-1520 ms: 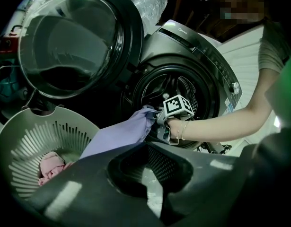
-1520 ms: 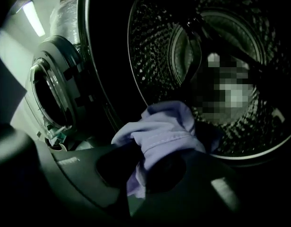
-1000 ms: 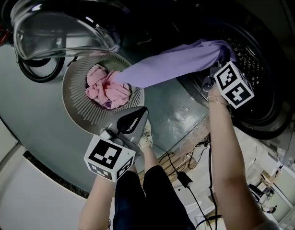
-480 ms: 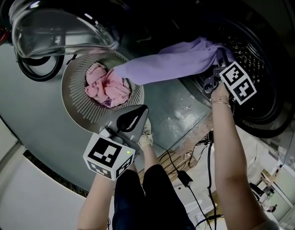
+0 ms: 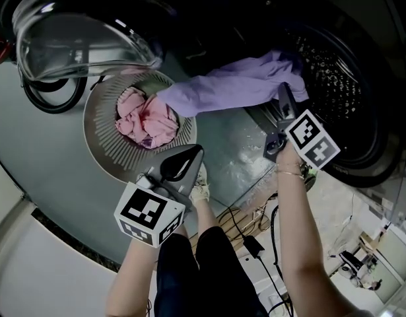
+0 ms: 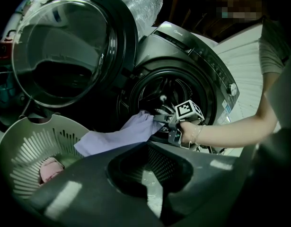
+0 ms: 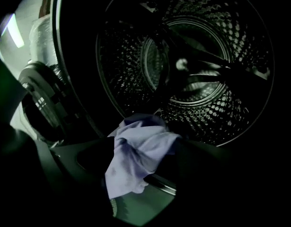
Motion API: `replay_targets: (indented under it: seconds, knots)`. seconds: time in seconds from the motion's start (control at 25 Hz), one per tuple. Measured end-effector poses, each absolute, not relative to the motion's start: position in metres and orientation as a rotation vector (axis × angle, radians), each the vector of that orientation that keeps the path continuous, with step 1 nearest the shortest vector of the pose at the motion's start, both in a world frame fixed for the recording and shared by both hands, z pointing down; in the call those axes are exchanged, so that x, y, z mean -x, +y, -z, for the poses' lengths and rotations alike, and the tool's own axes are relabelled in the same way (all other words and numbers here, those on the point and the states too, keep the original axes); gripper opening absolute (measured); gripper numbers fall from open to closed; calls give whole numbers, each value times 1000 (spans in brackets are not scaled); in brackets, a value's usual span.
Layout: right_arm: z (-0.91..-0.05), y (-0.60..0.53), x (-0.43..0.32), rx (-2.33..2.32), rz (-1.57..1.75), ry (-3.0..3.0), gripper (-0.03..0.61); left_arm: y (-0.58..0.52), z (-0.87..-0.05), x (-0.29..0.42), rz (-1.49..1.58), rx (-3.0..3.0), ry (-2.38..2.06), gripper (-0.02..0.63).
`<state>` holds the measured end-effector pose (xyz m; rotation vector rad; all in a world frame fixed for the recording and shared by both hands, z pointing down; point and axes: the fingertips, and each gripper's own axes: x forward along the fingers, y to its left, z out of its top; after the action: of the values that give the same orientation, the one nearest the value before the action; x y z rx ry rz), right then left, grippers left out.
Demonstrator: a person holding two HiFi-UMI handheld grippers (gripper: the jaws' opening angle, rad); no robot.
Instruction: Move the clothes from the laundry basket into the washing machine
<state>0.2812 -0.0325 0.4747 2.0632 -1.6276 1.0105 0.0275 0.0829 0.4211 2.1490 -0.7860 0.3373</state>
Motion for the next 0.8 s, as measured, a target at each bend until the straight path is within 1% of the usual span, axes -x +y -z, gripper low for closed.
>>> replay_targets:
  seconds: [0.2, 0.36, 0.56, 0.6, 0.68, 0.72, 0.8]
  knots:
    - [-502, -27, -226, -1781, -838, -1716, 469, 83, -425, -26, -331, -2139, -789, 6]
    - [-541, -32, -203, -1599, -796, -1687, 526, 86, -430, -25, -333, -2127, -784, 6]
    - [-582, -46, -209, -1443, -714, -1509, 534, 87, -433, -32, -299, -2116, -757, 6]
    - [-583, -48, -216, -1436, -702, -1456, 517, 87, -433, -34, -296, -2114, -757, 6]
    - [-579, -49, -233, -1452, -694, -1359, 395, 86, -434, -35, -290, -2110, -758, 6]
    - [-576, -51, -239, -1464, -696, -1343, 349, 85, -434, -35, -289, -2110, -758, 6]
    - [-572, -55, -240, -1470, -693, -1392, 292, 83, -434, -36, -289, -2112, -760, 6]
